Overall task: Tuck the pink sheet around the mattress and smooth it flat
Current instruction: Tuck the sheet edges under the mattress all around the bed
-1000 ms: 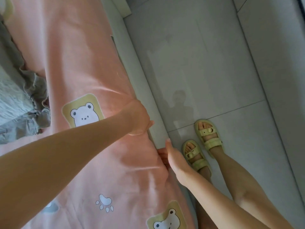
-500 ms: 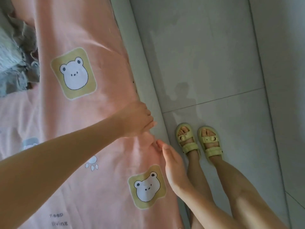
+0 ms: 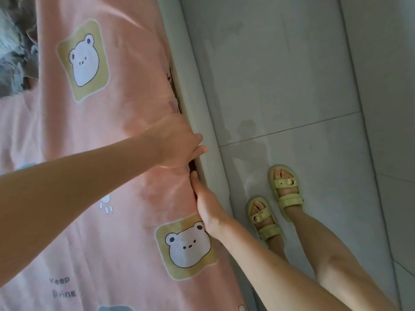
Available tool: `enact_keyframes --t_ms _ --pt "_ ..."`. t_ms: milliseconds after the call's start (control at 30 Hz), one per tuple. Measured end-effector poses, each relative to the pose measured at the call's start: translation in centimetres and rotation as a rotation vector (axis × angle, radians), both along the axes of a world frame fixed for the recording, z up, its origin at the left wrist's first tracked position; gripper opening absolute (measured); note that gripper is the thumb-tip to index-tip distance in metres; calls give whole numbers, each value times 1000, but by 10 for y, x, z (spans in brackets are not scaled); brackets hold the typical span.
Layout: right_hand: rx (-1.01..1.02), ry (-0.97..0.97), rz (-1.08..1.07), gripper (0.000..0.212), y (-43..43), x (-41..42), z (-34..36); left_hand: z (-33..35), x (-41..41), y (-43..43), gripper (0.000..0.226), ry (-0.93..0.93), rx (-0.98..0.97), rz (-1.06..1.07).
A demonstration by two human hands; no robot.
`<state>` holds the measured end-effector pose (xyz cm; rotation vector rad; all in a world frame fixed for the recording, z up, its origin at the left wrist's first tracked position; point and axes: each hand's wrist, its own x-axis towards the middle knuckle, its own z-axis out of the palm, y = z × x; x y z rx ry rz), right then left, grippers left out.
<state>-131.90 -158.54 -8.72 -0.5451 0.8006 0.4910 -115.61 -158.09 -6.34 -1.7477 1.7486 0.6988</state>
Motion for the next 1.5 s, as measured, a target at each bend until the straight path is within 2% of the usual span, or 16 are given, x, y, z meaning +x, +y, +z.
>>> enact_keyframes --t_ms 67,200,267,400,500,667,800,900,1100,1200,1267,1333,1400,1467,1500 --pt "72 86 33 40 1 0 -3 3 -1 0 48 -7 -20 -3" --pt "72 199 141 50 5 -32 -12 12 8 14 54 54 -363 35" --pt "42 268 230 52 12 -60 -14 13 3 30 51 124 -394 59" --pt "52 336 293 51 23 -102 -18 10 -33 52 53 153 -205 -39" --pt "79 413 208 44 16 -122 -24 6 -55 41 54 116 -10 -60" --pt "36 439 98 25 17 -150 -22 1 -71 23 57 51 71 -47" --pt "-35 521 136 18 25 -144 -23 -5 -92 16 60 27 217 9" --pt "-101 598 225 17 28 -137 -29 -7 -100 16 62 38 223 -3" --pt "-251 644 346 9 36 -131 -40 -3 -140 41 56 239 107 40" --pt "-327 638 344 20 33 -136 -37 -2 -159 58 58 218 134 -1" --pt "-291 588 316 30 27 -143 -33 -6 -164 61 59 174 121 12" --pt "-225 522 253 27 25 -150 -26 -8 -170 57 62 137 119 10" --pt "-374 440 258 23 27 -162 -17 -8 -182 56 60 120 128 15" --pt "-720 342 265 24 31 -178 -4 -9 -186 53 58 104 134 45" --pt "-830 269 210 25 36 -185 3 -9 -186 53 58 100 137 62"
